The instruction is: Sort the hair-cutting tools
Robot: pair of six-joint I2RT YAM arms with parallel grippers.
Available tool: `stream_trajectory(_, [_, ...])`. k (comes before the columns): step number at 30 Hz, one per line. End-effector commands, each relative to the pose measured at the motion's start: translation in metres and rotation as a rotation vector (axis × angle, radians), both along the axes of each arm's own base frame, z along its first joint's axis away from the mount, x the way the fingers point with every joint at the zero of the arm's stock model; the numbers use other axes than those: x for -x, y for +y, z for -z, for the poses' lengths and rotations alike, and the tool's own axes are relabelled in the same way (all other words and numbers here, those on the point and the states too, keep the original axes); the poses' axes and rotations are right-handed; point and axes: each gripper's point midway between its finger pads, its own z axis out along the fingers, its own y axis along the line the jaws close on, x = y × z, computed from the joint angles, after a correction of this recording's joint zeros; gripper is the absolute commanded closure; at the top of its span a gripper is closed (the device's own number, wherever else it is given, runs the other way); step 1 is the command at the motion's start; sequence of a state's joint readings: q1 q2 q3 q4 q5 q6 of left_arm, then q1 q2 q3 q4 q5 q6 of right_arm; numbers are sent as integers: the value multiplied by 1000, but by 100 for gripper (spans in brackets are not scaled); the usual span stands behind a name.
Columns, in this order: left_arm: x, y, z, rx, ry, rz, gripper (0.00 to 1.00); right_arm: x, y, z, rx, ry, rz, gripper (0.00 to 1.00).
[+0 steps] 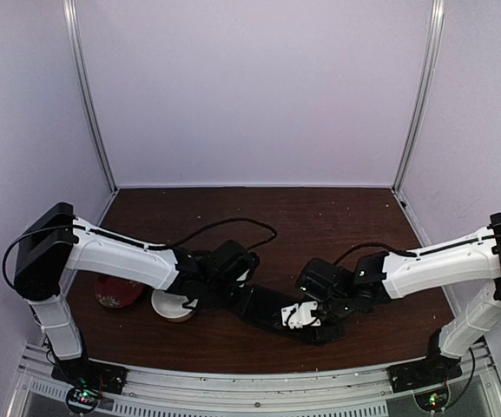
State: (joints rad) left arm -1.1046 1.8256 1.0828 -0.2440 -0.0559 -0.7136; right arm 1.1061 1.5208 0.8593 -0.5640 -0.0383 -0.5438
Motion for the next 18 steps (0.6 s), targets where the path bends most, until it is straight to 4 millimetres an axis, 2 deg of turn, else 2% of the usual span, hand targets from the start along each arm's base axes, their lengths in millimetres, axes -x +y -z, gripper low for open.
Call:
stream_trajectory(1, [14,-24,3,92,76,76,69,-41,-25,9,71,-160,102,45])
stream_trajectory(8, [20,-50,14,120,126,165,75,-75,-70,6,124,-188,183,46])
stream_trajectory(11, [22,-64,11,155,130,208,76,-87,-85,3,138,-197,227,47])
stream_trajectory(15, [21,-80,-4,192,112,259,78,-95,-95,-11,151,-218,261,47])
stream_trajectory(18, [20,-77,-38,180,37,333,79,-101,-89,-39,68,-264,273,45])
